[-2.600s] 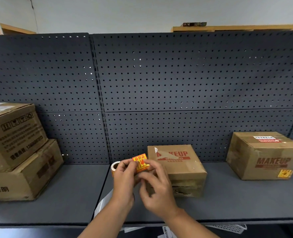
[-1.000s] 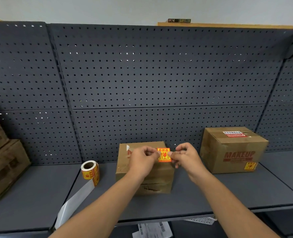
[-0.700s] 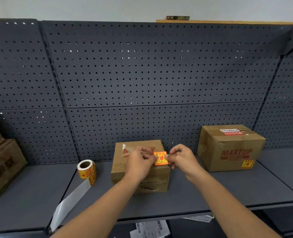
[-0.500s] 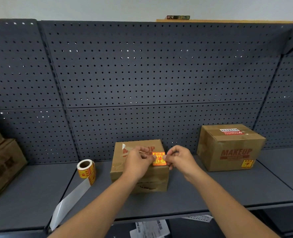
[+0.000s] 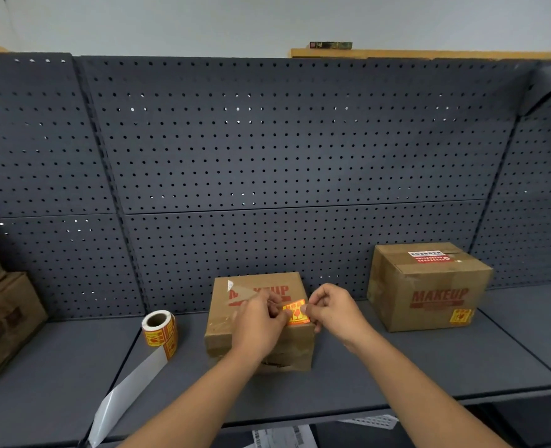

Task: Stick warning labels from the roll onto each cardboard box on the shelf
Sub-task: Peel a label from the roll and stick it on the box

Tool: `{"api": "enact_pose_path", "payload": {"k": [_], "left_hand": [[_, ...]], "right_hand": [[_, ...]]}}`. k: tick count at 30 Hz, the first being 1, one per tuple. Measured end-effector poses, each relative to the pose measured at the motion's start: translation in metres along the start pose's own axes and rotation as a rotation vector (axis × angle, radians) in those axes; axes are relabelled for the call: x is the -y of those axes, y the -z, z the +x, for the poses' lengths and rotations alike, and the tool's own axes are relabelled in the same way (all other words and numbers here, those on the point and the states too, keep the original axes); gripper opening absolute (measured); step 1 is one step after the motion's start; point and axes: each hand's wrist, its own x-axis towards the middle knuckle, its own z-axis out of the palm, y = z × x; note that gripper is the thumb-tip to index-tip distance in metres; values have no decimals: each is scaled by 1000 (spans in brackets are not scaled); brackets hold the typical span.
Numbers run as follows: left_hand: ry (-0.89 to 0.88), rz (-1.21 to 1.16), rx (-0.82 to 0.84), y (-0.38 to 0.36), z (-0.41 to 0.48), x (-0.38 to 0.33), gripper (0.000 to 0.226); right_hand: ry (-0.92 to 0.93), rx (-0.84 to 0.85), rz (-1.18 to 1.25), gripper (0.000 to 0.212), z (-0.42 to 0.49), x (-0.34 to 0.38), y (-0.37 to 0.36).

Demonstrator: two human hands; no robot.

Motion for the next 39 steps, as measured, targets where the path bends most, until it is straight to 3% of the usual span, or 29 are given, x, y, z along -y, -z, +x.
{"api": "enact_pose_path", "payload": {"k": [5, 12, 22, 28, 35, 39], "left_hand": [[-27, 46, -3, -2, 0, 0, 20], [-79, 124, 55, -1, 7, 2, 14], [-104, 172, 57, -6, 9, 9, 14], [-101, 185, 71, -6, 12, 8, 11], [-75, 124, 86, -8, 11, 14, 17], [-69, 144, 100, -8, 12, 14, 15]], "right_hand": [[-16, -51, -96, 16, 3, 2, -7], [23, -114, -196, 38, 0, 0, -14], [62, -144, -242, 32, -6, 1, -23], [183, -166, -362, 24, -4, -12, -34], [-7, -86, -249, 40, -9, -19, -25], [-5, -29, -204, 35, -12, -23, -30]]}}
